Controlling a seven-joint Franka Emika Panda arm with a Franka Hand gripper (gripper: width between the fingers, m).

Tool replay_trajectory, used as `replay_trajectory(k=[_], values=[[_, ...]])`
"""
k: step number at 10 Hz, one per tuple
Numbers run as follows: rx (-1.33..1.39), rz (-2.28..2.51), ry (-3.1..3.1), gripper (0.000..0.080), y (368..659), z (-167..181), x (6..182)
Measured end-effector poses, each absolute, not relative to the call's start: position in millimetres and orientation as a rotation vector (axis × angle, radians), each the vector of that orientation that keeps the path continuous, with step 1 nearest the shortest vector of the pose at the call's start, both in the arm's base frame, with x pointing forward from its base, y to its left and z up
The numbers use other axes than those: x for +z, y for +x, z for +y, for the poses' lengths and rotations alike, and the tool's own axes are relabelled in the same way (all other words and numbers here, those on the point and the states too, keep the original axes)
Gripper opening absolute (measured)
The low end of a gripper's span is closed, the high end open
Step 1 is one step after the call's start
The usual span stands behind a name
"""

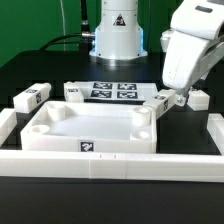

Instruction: Assemble desk

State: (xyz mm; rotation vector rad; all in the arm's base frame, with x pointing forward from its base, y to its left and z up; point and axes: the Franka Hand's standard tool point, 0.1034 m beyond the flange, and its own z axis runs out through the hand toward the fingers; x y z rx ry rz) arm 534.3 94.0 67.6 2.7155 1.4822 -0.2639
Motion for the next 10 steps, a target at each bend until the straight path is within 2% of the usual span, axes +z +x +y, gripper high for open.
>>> replay_trajectory(k=[5, 8, 9, 10], values=[[-0.256, 1.547, 2.685, 0.0650, 533, 91, 67.2], [-0.242, 1.771, 2.567, 0.0650, 518, 41, 63.8], [-0.226, 1.780, 2.562, 0.0650, 518, 30, 62.4], [-0.225, 1.770, 2.568, 0.0650, 518, 35, 62.5]])
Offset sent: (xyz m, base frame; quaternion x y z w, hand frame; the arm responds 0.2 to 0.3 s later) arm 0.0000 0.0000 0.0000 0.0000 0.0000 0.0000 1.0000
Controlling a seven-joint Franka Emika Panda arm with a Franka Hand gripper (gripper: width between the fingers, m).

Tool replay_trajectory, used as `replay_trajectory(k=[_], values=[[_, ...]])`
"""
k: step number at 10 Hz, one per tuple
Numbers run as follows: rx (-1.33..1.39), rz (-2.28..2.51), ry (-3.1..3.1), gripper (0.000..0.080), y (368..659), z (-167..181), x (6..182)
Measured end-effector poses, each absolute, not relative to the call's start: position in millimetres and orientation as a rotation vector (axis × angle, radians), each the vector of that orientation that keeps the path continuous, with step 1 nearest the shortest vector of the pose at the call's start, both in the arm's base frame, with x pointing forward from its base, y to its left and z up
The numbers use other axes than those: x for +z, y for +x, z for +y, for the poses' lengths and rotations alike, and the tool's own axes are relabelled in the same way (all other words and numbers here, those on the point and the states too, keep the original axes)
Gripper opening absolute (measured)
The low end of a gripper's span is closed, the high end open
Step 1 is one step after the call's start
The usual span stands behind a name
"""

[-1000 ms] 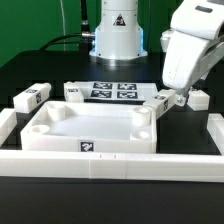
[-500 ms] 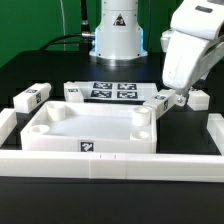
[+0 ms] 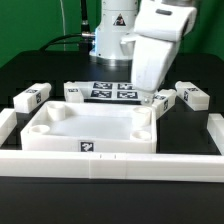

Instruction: Assemble desk

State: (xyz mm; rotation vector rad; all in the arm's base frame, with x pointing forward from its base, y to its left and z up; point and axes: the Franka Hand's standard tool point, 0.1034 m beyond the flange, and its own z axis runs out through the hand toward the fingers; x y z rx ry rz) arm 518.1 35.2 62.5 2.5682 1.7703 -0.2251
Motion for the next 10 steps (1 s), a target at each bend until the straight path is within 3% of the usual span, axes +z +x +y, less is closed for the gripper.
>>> replay_trajectory(k=[3, 6, 10], values=[[-0.225, 1.788, 2.557, 0.0650, 517, 34, 61.5], [-0.181, 2.007, 2.417, 0.0650, 490, -4, 46.3], [-0.177, 2.056, 2.403, 0.0650, 479, -26, 25.9]])
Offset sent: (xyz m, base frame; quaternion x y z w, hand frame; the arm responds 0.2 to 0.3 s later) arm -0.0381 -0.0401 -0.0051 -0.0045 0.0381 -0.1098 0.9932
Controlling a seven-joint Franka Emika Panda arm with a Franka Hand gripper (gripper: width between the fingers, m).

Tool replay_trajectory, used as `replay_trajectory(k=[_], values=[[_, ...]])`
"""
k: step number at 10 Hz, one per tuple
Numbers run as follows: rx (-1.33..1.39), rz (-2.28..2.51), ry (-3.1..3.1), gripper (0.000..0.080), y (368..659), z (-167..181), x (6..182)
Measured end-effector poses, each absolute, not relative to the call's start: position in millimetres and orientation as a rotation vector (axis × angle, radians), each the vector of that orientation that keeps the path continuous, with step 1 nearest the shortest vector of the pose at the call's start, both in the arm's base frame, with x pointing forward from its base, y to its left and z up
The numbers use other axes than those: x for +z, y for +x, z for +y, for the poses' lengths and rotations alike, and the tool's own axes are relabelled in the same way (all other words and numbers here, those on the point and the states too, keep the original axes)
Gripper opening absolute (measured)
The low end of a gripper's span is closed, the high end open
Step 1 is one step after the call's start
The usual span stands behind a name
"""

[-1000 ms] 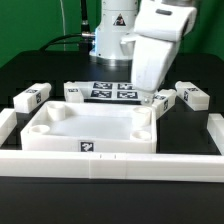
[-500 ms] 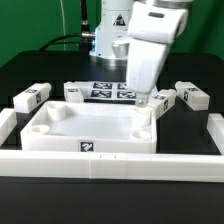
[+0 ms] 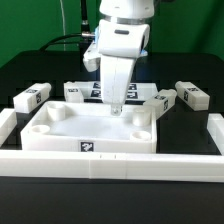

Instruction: Assemble desk

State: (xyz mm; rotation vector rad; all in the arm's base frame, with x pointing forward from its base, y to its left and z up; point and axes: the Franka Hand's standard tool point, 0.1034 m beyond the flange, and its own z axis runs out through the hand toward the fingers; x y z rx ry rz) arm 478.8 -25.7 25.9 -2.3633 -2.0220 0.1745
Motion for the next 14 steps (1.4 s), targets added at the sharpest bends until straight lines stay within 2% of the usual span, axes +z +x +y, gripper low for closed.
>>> replay_trajectory(k=[3, 4, 5, 6, 7, 8, 9, 14], values=[[0.194, -2.009, -2.354, 0.0650, 480.1, -26.2, 12.9], [0.193, -2.009, -2.354, 0.0539, 480.1, -26.2, 13.0], [0.194, -2.008, -2.354, 0.0539, 480.0, -26.2, 12.9], [0.194, -2.008, -2.353, 0.0397, 479.9, -26.2, 12.7], [0.194, -2.008, -2.353, 0.0217, 479.8, -26.2, 12.7], [0.194, -2.008, -2.353, 0.0217, 479.8, -26.2, 12.6], [0.189, -2.010, -2.355, 0.0064, 481.0, -26.0, 13.5], [0.187, -2.011, -2.357, 0.0064, 481.6, -26.1, 14.2]])
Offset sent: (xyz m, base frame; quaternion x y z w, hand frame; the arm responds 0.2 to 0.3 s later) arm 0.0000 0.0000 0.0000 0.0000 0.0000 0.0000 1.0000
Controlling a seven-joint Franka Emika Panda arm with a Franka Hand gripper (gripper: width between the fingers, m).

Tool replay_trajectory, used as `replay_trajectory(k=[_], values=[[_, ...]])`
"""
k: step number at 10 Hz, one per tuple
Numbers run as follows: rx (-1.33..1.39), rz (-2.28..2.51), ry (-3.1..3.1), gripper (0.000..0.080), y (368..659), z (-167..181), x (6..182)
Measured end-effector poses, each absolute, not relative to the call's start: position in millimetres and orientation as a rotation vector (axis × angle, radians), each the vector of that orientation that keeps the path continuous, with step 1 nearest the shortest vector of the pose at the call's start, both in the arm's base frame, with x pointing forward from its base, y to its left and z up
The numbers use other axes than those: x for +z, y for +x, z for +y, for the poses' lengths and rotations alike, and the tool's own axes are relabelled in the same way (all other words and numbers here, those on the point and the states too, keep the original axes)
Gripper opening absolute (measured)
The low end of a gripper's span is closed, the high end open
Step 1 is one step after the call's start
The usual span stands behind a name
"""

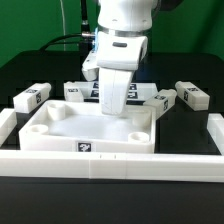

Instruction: Assemble desk

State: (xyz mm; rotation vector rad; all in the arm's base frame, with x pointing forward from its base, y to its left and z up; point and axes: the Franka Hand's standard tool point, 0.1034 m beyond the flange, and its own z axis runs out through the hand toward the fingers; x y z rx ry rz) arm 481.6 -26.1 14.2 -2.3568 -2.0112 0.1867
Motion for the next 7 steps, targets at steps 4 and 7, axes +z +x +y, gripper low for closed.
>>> replay_trajectory(k=[4, 7], values=[[0.162, -2.064, -2.318, 0.0064, 491, -4, 13.6], [0.128, -2.102, -2.300, 0.0064, 510, 37, 13.0]])
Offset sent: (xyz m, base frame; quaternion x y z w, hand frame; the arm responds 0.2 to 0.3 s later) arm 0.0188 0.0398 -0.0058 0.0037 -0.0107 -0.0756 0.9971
